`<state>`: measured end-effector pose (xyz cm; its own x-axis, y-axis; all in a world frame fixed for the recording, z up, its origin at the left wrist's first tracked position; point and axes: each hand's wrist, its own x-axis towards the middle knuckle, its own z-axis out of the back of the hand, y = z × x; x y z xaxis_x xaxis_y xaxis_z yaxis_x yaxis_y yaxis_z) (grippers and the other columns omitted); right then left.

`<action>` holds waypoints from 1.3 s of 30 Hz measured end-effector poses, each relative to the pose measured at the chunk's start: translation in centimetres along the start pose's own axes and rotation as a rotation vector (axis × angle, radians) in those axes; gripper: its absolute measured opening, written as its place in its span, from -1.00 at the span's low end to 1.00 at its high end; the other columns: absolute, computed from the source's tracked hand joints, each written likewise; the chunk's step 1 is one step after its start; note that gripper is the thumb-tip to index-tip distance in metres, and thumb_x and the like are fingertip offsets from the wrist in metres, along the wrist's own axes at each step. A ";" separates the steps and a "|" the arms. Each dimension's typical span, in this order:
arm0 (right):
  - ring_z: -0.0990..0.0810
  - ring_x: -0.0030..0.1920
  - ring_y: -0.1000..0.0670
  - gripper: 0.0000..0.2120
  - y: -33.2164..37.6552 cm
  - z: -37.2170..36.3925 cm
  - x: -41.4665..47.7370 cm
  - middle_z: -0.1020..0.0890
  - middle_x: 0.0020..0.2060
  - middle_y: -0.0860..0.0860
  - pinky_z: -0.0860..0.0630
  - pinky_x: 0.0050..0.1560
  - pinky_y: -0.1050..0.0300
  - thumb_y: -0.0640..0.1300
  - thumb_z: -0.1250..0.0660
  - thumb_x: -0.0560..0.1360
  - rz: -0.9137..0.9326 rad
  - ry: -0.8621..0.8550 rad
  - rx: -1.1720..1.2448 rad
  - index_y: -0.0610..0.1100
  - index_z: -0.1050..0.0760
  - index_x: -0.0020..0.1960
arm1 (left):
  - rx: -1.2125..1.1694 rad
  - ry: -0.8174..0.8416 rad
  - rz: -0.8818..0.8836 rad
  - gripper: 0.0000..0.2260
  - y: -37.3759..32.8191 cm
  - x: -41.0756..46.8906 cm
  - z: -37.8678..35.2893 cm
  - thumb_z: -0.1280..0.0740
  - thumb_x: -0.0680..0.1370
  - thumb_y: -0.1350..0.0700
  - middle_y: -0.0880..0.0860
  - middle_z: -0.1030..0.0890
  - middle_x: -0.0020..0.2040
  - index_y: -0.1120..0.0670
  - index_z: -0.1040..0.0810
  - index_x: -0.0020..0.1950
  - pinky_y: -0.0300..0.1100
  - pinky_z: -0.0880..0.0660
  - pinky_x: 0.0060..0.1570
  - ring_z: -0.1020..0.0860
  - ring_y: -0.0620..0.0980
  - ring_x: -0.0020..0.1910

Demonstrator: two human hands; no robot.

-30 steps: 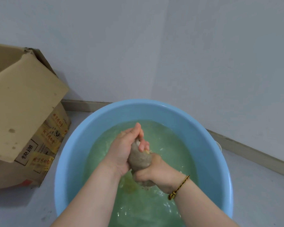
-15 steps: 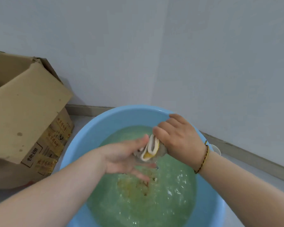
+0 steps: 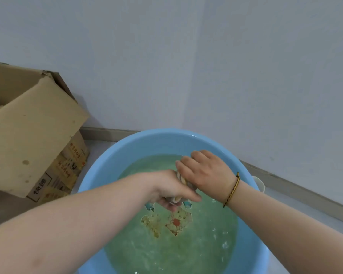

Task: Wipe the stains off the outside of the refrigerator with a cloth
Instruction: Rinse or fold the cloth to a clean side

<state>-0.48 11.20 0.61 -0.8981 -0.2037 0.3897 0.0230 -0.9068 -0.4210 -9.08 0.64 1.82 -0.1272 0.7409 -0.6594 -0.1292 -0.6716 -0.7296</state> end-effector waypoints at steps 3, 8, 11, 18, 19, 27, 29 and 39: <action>-0.44 -0.56 0.03 -0.65 1.0 -0.2 0.1 -0.56 -0.48 0.05 -0.25 -0.56 0.30 -0.30 0.04 0.40 -0.117 0.203 -0.009 -0.14 -0.49 -0.05 | 0.513 -0.378 0.020 -0.92 -0.2 1.3 -1.3 -0.34 0.42 0.13 0.01 -0.43 -0.36 0.08 -0.45 -0.17 -0.28 -0.33 -0.41 -0.46 0.00 -0.35; -0.55 0.10 -0.14 -0.76 2.2 1.0 1.5 -0.53 0.12 -0.10 -0.38 -0.10 0.11 -0.31 -0.07 0.53 -0.480 0.692 0.251 -0.20 -0.34 0.18 | 0.981 -0.649 -0.102 -0.73 0.3 2.4 -0.8 -0.29 0.48 0.08 0.04 -0.58 0.10 0.07 -0.43 0.16 -0.18 -0.32 -0.17 -0.55 0.09 0.10; -0.55 0.05 -0.13 -0.89 2.8 0.6 1.3 -0.57 0.01 -0.09 -0.31 -0.16 0.15 -0.23 -0.17 0.49 -0.726 0.716 0.396 -0.09 -0.29 -0.01 | 1.239 -0.662 -0.246 -0.78 0.4 2.9 0.0 -0.17 0.54 0.10 0.06 -0.56 0.11 0.12 -0.39 0.17 -0.17 -0.29 -0.18 -0.56 0.11 0.07; -0.49 -0.11 -0.12 -0.79 4.0 1.2 0.4 -0.60 -0.06 -0.06 -0.31 -0.20 0.17 -0.10 -0.24 0.44 -0.928 0.546 0.552 -0.12 -0.38 0.04 | 1.609 -0.510 -0.444 -0.73 -0.3 2.0 1.9 -0.11 0.58 0.02 0.05 -0.52 0.11 0.11 -0.34 0.20 -0.15 -0.29 -0.24 -0.54 0.08 0.03; -0.44 -0.16 -0.11 -0.81 3.9 1.5 0.4 -0.60 -0.07 -0.06 -0.31 -0.20 0.18 -0.10 -0.24 0.43 -0.949 0.497 0.563 -0.12 -0.37 0.02 | 1.629 -0.518 -0.481 -0.72 -0.7 1.9 2.3 -0.11 0.57 0.00 0.04 -0.51 0.11 0.10 -0.34 0.21 -0.16 -0.28 -0.24 -0.54 0.08 0.04; -0.53 -0.07 -0.13 -0.82 4.4 2.0 -0.7 -0.58 -0.09 -0.03 -0.37 -0.21 0.14 -0.15 -0.24 0.42 -1.008 0.438 0.636 -0.09 -0.34 0.00 | 1.475 -0.663 -0.682 -0.62 0.1 0.7 1.4 -0.43 0.34 0.02 0.03 -0.56 -0.02 0.08 -0.43 0.07 -0.21 -0.28 -0.35 -0.56 0.03 -0.12; -0.51 -0.13 -0.11 -0.81 4.1 2.4 -1.5 -0.52 -0.19 0.00 -0.39 -0.21 0.14 -0.15 -0.26 0.40 -1.099 0.421 0.683 -0.06 -0.29 -0.04 | 1.255 -0.780 -0.637 -0.28 0.6 -0.3 0.5 -0.58 0.03 0.10 0.10 -0.59 0.02 0.06 -0.44 0.15 -0.19 -0.42 -0.21 -0.60 0.05 -0.13; -0.32 0.31 0.05 -0.38 5.1 3.2 -1.4 -0.35 0.27 0.03 -0.29 0.32 0.17 -0.18 -0.34 0.42 -1.155 0.065 1.008 -0.07 -0.20 0.41 | -0.622 -0.580 -0.426 -0.68 0.3 0.0 -2.8 -0.41 0.43 0.07 0.07 -0.60 0.11 0.11 -0.52 0.14 0.02 -0.43 0.23 -0.56 0.03 0.11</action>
<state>2.24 5.70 0.54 -0.6508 0.7571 0.0568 -0.4237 -0.4243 0.8003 -6.36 0.41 1.10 -0.6805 0.6907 -0.2446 0.2478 -0.0973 -0.9639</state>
